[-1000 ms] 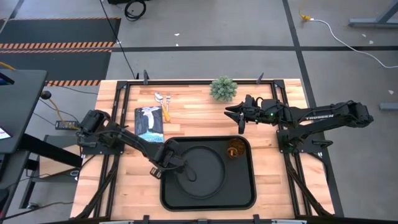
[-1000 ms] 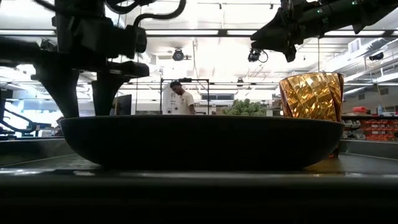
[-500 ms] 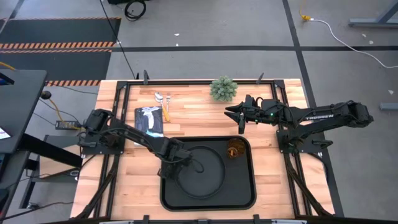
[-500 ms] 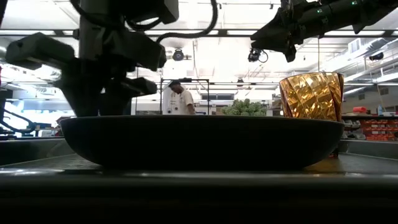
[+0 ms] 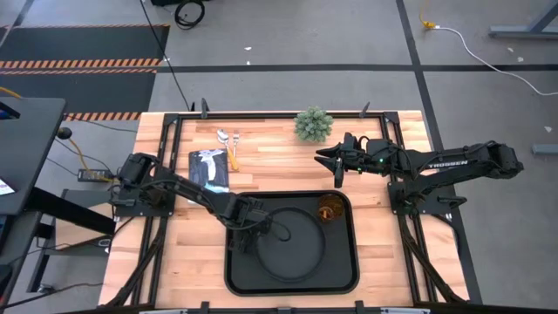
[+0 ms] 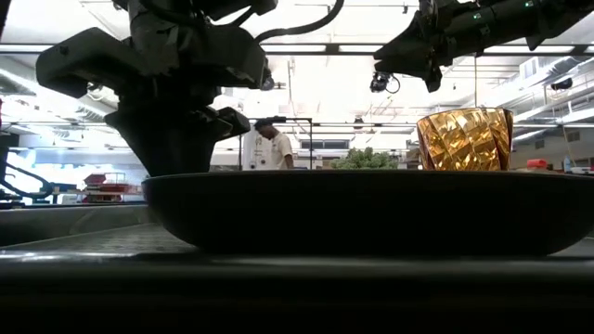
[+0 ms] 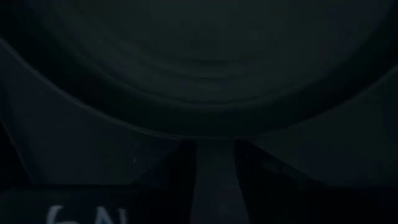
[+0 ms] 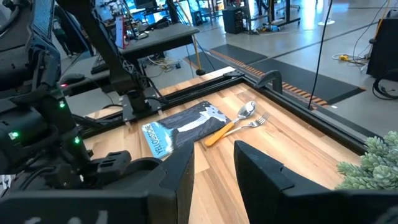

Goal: Pick and place plate/cup/fork/spoon on tray
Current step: Put the black plate on the black tray to the bottom left of the orange glass

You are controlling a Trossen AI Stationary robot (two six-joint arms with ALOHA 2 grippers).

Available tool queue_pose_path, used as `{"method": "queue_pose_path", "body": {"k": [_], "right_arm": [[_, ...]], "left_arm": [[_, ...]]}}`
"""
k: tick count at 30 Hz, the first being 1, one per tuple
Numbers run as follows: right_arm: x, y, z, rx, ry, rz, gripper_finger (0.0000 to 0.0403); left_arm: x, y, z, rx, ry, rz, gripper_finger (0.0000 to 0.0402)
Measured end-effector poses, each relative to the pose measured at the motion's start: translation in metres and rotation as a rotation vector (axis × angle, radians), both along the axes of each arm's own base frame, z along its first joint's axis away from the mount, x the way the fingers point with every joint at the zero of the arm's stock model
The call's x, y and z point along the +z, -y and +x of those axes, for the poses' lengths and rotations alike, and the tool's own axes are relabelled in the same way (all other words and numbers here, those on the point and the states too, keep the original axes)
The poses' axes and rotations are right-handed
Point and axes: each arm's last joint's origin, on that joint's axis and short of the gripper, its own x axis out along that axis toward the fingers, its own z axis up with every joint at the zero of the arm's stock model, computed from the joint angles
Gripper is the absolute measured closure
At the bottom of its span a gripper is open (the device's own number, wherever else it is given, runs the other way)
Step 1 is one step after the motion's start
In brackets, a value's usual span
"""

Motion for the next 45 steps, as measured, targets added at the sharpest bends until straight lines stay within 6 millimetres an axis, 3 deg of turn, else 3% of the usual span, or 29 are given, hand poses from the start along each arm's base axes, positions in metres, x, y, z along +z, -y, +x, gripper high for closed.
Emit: {"method": "queue_pose_path", "body": {"k": [21,37,45], "right_arm": [[0.000,0.000,0.000,0.005,-0.003,-0.009,0.0282],[-0.004,0.000,-0.003,-0.002,-0.045,0.031,0.0282],[0.011,0.000,0.001,0.000,-0.064,0.025,0.0282]], "left_arm": [[0.006,0.001,0.002,0.000,0.048,-0.006,0.0285],[0.043,-0.006,-0.031,0.026,0.081,0.288,0.0286],[0.035,-0.017,-0.058,0.101,0.153,0.263,0.0286]]}}
